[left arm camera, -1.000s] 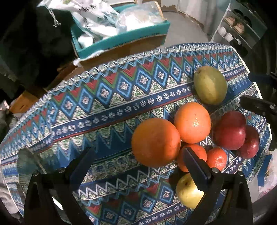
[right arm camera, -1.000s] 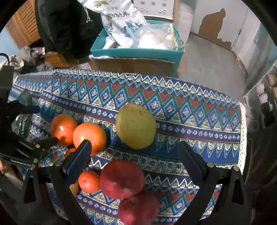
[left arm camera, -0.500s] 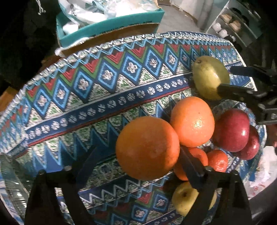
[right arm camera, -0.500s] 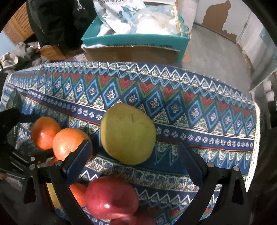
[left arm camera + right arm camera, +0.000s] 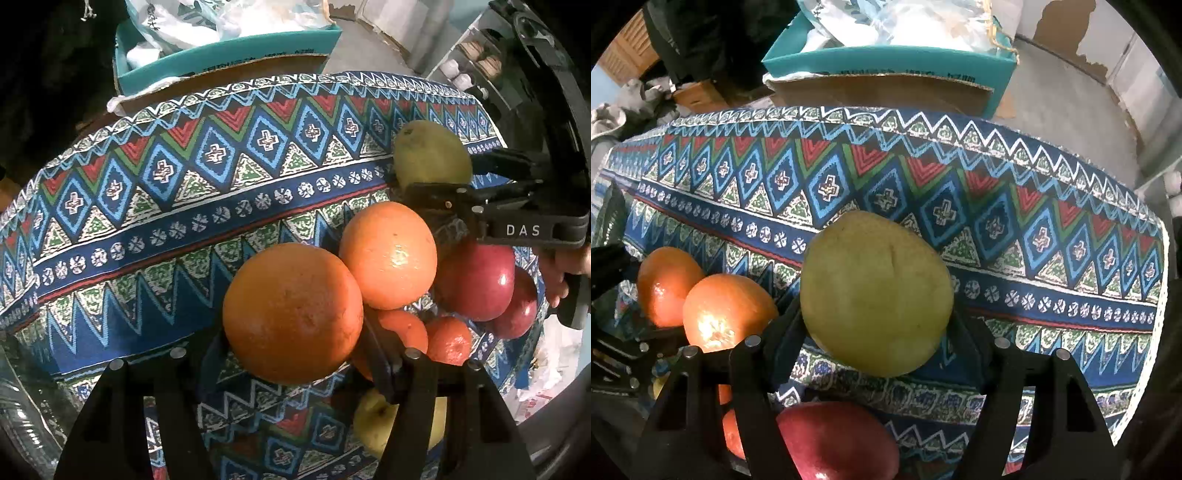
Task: Organize fruits
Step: 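Close the left tool on the orange while the right tool grasps the pear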
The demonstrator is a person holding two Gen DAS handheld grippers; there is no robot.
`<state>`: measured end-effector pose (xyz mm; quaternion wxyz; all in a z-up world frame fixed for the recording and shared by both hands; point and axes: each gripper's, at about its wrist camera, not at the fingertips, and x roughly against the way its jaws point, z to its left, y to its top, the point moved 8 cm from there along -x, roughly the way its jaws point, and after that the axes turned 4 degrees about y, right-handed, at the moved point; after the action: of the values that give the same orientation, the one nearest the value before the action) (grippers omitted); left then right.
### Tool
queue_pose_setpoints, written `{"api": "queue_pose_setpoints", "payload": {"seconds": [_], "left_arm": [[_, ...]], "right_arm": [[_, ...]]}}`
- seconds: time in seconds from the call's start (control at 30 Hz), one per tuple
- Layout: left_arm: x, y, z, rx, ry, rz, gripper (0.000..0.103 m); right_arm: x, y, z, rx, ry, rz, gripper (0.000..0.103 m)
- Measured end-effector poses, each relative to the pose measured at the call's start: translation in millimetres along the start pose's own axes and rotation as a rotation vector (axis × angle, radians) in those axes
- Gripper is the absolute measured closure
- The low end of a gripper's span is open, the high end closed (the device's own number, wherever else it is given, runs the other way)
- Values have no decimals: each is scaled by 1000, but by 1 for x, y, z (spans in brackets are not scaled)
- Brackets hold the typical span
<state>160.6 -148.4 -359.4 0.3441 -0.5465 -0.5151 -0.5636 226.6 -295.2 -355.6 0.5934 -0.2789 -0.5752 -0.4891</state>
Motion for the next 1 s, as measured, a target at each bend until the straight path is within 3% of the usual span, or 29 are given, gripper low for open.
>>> {"api": "queue_pose_setpoints", "payload": {"seconds": [0.23, 1.0], "left_arm": [[12, -8, 10, -10, 55, -39, 36], [93, -15, 5, -20, 76, -204, 36]], "right_arm": [[6, -14, 0, -16, -7, -26, 31], [89, -19, 43, 9, 3, -218, 31]]}}
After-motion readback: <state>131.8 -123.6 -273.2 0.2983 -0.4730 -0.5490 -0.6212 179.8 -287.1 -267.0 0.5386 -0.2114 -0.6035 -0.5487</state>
